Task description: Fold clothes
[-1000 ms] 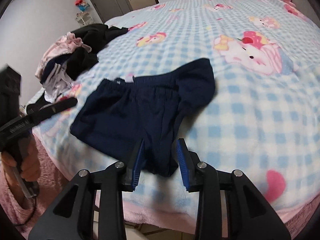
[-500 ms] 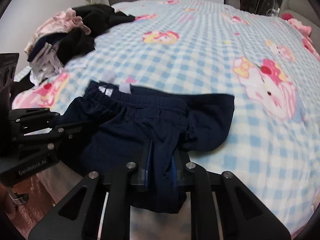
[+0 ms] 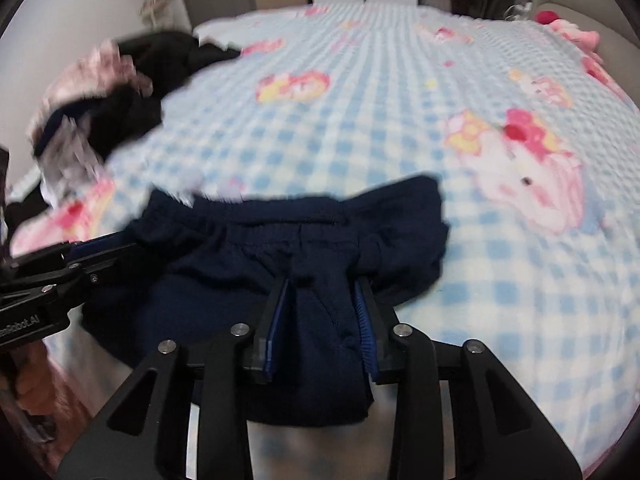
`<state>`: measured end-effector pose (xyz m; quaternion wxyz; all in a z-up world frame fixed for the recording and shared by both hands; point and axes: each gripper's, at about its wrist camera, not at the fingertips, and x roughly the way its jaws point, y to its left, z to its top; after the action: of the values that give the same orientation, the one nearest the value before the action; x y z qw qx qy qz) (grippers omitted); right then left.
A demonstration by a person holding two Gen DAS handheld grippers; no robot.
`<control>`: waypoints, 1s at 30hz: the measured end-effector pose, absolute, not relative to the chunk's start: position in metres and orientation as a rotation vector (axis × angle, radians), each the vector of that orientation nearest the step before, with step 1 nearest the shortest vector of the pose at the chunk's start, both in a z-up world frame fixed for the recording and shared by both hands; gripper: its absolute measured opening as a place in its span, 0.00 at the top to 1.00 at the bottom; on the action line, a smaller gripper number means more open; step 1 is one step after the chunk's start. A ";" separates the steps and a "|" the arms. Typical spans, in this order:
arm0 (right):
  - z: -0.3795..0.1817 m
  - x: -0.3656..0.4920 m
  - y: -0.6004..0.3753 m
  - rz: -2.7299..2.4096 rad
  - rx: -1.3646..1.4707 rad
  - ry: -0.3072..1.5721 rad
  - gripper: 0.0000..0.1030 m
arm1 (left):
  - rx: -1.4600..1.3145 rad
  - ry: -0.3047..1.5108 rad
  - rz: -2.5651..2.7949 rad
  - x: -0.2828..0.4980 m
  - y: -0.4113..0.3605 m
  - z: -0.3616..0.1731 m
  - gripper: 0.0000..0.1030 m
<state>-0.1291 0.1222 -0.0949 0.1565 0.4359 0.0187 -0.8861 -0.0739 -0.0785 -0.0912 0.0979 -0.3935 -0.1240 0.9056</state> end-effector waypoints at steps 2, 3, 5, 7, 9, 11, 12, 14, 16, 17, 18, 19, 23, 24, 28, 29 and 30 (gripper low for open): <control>-0.081 -0.117 0.123 -2.591 1.172 0.085 0.55 | -1.126 -0.325 2.696 -0.072 -0.073 -0.088 0.56; -0.074 -0.111 0.123 -2.621 1.133 0.105 0.53 | -1.117 -0.290 2.699 -0.070 -0.069 -0.087 0.56; -0.069 -0.102 0.118 -2.636 1.102 0.169 0.53 | -1.135 -0.243 2.691 -0.075 -0.061 -0.089 0.56; -0.070 -0.096 0.111 -2.628 1.098 0.225 0.53 | -1.196 -0.185 2.664 -0.078 -0.050 -0.096 0.56; -0.080 -0.096 0.105 -2.589 1.139 0.227 0.53 | -1.276 -0.149 2.660 -0.081 -0.044 -0.105 0.56; -0.094 -0.097 0.100 -2.575 1.206 0.265 0.53 | -1.350 -0.136 2.669 -0.084 -0.047 -0.112 0.56; -0.102 -0.098 0.099 -2.574 1.240 0.288 0.53 | -1.386 -0.135 2.680 -0.086 -0.051 -0.116 0.54; -0.113 -0.102 0.106 -2.575 1.304 0.283 0.53 | -1.391 -0.209 2.690 -0.086 -0.063 -0.115 0.54; -0.114 -0.105 0.120 -2.571 1.327 0.201 0.53 | -1.323 -0.300 2.704 -0.080 -0.076 -0.105 0.54; -0.109 -0.106 0.128 -2.583 1.315 0.143 0.53 | -1.285 -0.329 2.703 -0.076 -0.079 -0.100 0.56; -0.102 -0.105 0.136 -2.601 1.287 0.099 0.53 | -1.247 -0.353 2.698 -0.073 -0.081 -0.095 0.56; -0.095 -0.104 0.141 -2.618 1.253 0.072 0.53 | -1.225 -0.368 2.687 -0.071 -0.080 -0.095 0.56; -0.087 -0.099 0.144 -2.596 1.205 0.020 0.52 | -1.245 -0.385 2.608 -0.070 -0.070 -0.100 0.56; -0.090 -0.099 0.140 -2.580 1.215 0.035 0.52 | -1.267 -0.359 2.608 -0.070 -0.066 -0.102 0.56; -0.108 -0.096 0.127 -2.560 1.304 0.163 0.52 | -1.375 -0.294 2.653 -0.073 -0.065 -0.112 0.56; -0.111 -0.096 0.130 -2.561 1.318 0.152 0.52 | -1.385 -0.335 2.655 -0.073 -0.071 -0.113 0.56; -0.110 -0.096 0.136 -2.558 1.320 0.103 0.52 | -1.369 -0.387 2.660 -0.071 -0.078 -0.111 0.56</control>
<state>-0.0960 0.1358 -0.1103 0.1305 0.4544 0.0355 -0.8805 -0.0712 -0.0780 -0.1107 0.0624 -0.4529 -0.1281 0.8801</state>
